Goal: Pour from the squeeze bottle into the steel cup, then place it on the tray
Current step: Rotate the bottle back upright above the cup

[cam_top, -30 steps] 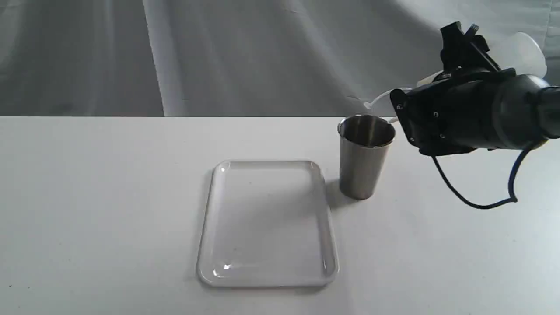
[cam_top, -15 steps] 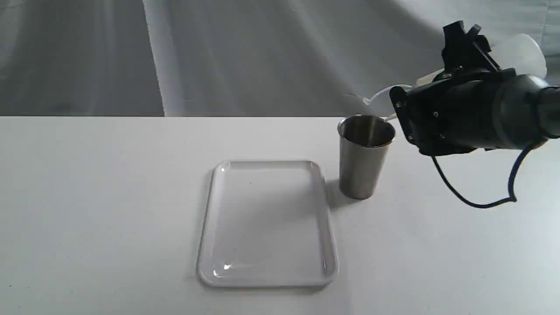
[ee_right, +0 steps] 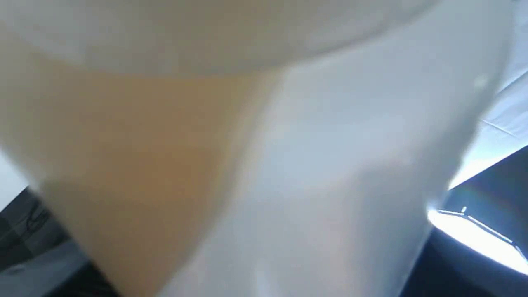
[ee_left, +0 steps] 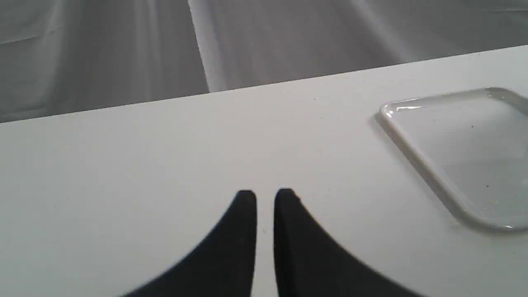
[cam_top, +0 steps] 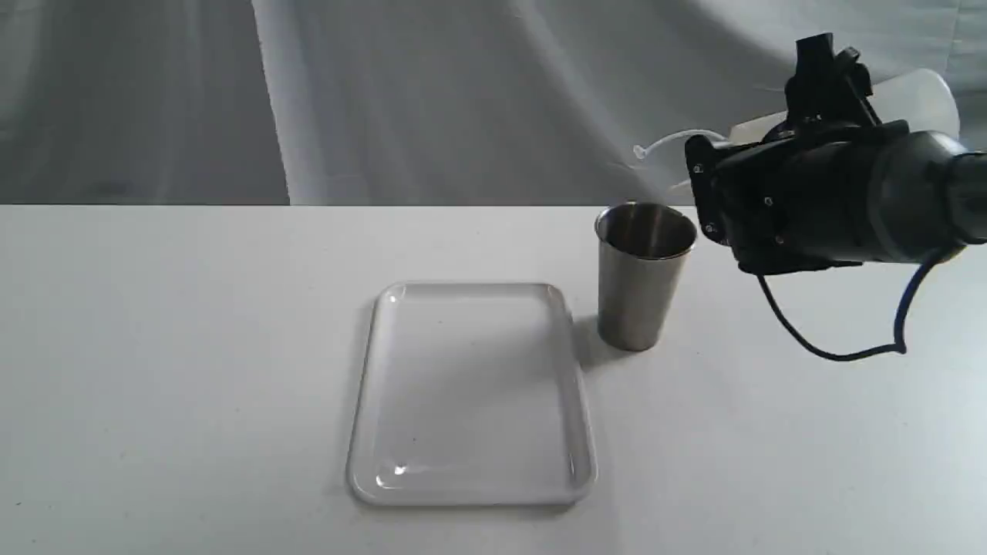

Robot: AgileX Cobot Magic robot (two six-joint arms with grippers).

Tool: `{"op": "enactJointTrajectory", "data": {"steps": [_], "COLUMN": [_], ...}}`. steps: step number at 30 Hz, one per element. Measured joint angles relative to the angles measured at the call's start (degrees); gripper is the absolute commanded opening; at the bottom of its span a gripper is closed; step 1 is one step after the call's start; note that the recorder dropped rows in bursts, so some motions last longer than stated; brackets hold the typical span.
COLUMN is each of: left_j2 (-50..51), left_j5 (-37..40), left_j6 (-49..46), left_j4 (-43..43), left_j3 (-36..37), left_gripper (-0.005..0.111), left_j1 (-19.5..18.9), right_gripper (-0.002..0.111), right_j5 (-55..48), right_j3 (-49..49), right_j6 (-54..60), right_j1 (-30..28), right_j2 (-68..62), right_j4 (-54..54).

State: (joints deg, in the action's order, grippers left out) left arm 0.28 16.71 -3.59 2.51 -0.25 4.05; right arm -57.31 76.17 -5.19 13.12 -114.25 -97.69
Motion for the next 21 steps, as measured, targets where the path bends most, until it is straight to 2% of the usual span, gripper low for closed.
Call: {"op": "enactJointTrajectory", "data": {"steps": [6,21], "left_j2": [0.0,0.0], "left_j5": [0.0,0.0], "left_j6": [0.0,0.0], "left_j4": [0.0,0.0], "left_j3": [0.0,0.0], "left_gripper": [0.008,0.008], "left_j1": [0.0,0.0], "right_gripper": [0.044,0.044], "right_j5": [0.0,0.1], "right_j3": [0.0,0.0], "right_j6": [-9.1,-41.1], "right_j1": [0.0,0.0], "right_j2": [0.0,0.0], "right_j4": [0.0,1.9]}}
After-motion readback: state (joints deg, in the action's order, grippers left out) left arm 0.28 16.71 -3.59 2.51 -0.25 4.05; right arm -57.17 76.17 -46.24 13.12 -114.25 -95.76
